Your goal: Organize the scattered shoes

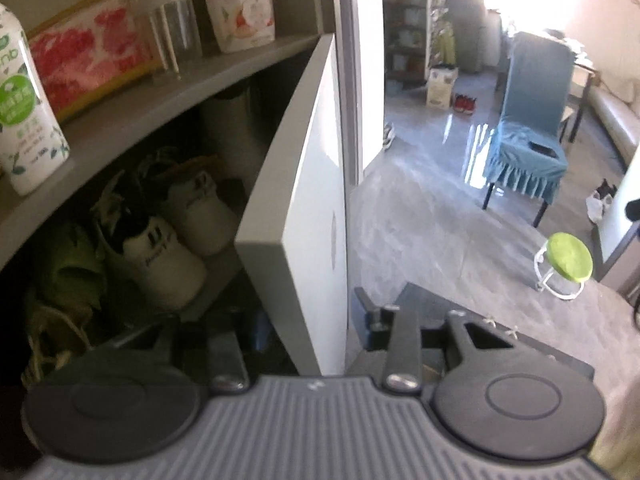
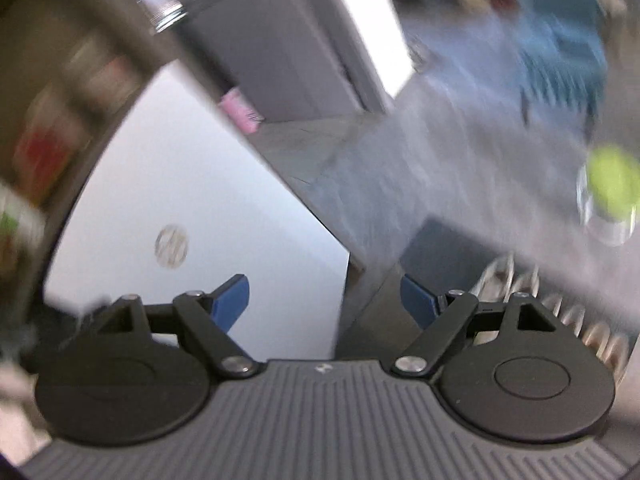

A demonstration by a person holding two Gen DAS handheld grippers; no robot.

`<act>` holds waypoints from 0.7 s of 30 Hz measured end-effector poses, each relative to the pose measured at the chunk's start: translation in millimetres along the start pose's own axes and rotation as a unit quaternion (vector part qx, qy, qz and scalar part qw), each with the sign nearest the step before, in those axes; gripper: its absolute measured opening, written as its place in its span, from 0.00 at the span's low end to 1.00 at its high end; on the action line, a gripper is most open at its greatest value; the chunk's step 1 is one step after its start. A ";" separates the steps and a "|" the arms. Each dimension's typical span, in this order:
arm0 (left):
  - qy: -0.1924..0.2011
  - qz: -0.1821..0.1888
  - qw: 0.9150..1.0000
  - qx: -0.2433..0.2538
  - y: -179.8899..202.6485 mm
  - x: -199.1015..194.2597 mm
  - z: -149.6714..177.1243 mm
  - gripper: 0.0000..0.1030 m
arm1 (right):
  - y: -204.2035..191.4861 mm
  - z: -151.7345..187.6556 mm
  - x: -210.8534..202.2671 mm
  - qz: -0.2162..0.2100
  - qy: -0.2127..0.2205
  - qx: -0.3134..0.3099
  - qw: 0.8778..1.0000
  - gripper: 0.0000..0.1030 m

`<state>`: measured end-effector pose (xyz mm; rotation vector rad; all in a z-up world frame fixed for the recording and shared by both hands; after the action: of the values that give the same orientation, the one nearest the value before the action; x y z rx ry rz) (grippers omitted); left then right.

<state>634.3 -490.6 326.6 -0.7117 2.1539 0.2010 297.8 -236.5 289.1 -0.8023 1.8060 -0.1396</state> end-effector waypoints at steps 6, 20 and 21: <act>-0.030 0.016 0.999 0.025 30.9 1.1 -12.0 0.40 | 54.7 -26.0 9.9 0.024 0.031 0.044 0.998 0.82; -0.062 0.098 0.986 0.122 128.0 10.0 -45.8 0.41 | 152.9 5.4 -22.6 0.075 0.092 0.162 0.980 0.82; -0.064 0.100 0.986 0.121 133.3 11.7 -48.5 0.41 | 156.8 5.5 -23.1 0.077 0.093 0.164 0.979 0.82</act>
<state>521.9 -403.6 335.2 -0.3353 2.0800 0.0846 235.7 -101.7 233.0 -0.4240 1.9456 -0.4108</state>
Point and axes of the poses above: each gripper's, at about its wrist camera, not at the fingertips, and x roughly the way its jaws point, y to its right, z to its underside, the point moved 3 cm from there along x, roughly the way its jaws point, and after that the axes turned 1 degree about z, right-handed, at the moved point
